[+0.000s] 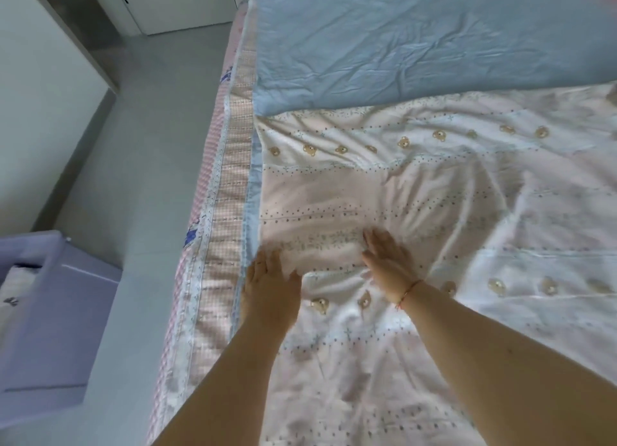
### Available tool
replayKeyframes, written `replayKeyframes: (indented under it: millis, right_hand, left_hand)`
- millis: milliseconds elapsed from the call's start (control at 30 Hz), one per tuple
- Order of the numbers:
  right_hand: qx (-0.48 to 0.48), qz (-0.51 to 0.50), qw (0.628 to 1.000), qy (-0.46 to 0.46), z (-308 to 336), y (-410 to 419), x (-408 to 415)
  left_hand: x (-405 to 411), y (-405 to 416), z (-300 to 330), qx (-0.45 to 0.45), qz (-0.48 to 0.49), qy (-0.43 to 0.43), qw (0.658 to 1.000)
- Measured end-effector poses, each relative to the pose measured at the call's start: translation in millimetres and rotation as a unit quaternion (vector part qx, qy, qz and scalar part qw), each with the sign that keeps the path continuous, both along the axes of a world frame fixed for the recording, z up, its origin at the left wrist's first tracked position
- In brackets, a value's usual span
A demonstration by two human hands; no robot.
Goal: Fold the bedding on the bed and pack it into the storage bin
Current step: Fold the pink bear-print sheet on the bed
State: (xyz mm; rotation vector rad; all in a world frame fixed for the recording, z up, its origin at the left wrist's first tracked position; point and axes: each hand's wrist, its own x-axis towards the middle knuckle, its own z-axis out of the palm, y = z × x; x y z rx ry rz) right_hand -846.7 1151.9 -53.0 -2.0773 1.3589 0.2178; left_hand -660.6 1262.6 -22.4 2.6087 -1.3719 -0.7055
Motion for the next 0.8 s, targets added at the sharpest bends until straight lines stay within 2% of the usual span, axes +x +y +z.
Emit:
replayKeyframes:
  millis: [67, 133, 200, 333, 433, 500, 567, 733, 800]
  right_hand:
    - [0.015, 0.026, 1.000, 0.004, 2, 39, 3]
    - [0.038, 0.053, 0.998, -0.008, 7, 70, -2]
    - [0.056, 0.086, 0.994, -0.027, 14, 99, -15]
    - [0.138, 0.004, 0.975, -0.174, 26, 145, -43]
    - [0.157, -0.047, 0.964, -0.210, 35, 162, -58]
    - [0.123, -0.074, 0.966, -0.216, 42, 166, -68]
    - [0.091, -0.097, 0.971, -0.200, 49, 167, -76]
    - [0.113, -0.079, 0.983, -0.120, 46, 195, -86]
    - [0.118, -0.089, 0.981, -0.125, 44, 212, -84]
  left_hand:
    - [-16, 28, 11, -0.046, 0.097, 0.005, 0.994]
    - [-24, 54, 16, -0.043, 0.193, 0.028, 0.980]
    - [-30, 76, 19, -0.025, 0.244, 0.089, 0.965]
    - [-34, 102, 13, -0.008, 0.212, 0.234, 0.949]
    - [-9, 113, 21, -0.075, 0.287, 0.249, 0.922]
    - [9, 120, 27, -0.103, 0.319, 0.243, 0.910]
    - [11, 122, 34, -0.086, 0.294, 0.254, 0.918]
    - [-15, 145, 42, -0.011, 0.294, 0.332, 0.896]
    - [-21, 167, 42, 0.000, 0.292, 0.364, 0.884]
